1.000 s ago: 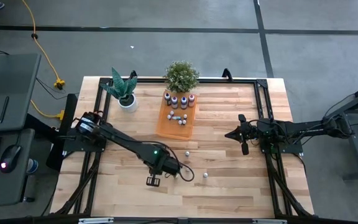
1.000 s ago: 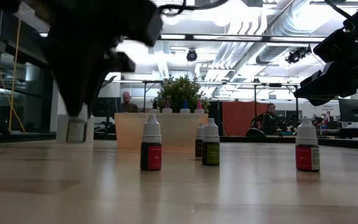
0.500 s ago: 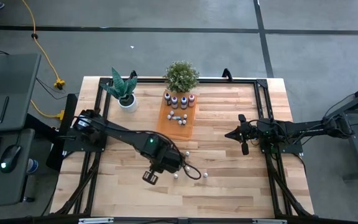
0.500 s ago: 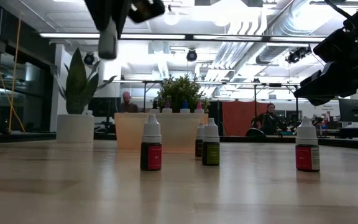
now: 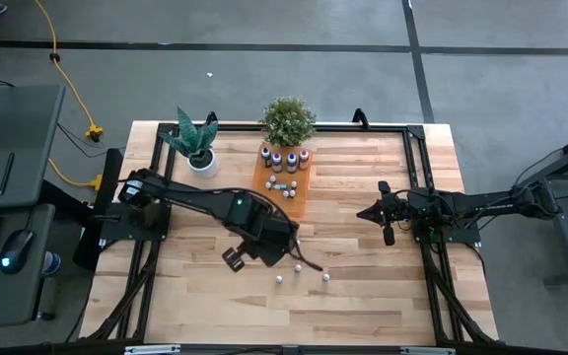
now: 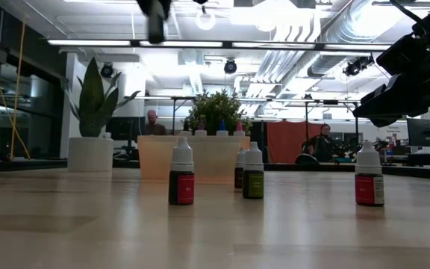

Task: Pick & Place food coloring
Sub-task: Put the small black food coloring bottle into the orange bin

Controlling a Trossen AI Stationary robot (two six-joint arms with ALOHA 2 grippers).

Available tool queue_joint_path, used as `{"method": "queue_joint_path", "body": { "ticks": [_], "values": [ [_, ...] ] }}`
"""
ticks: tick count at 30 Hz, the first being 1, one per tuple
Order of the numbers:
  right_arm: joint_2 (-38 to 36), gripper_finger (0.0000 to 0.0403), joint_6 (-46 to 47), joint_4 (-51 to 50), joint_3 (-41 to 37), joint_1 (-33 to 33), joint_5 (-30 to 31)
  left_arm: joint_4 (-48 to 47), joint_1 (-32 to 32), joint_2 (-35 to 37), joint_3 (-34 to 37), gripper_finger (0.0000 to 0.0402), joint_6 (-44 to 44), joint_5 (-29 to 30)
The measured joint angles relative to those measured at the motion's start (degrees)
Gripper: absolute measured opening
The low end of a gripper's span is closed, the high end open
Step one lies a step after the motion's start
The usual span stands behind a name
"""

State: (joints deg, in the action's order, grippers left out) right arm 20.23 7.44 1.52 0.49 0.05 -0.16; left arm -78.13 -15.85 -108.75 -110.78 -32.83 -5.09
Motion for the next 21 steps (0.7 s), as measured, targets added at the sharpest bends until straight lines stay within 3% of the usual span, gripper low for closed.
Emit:
{"method": "queue_joint_path", "body": {
  "ticks": [11,21],
  "values": [
    [0.0,0.0,0.0,0.0,0.0,0.0,0.0,0.0,6.7,0.0,0.0,0.0033,0.1,16.4],
    [0.0,0.0,0.0,0.0,0.0,0.0,0.0,5.8,15.2,0.0,5.2,0.0035,11.8,17.1]
  ]
}}
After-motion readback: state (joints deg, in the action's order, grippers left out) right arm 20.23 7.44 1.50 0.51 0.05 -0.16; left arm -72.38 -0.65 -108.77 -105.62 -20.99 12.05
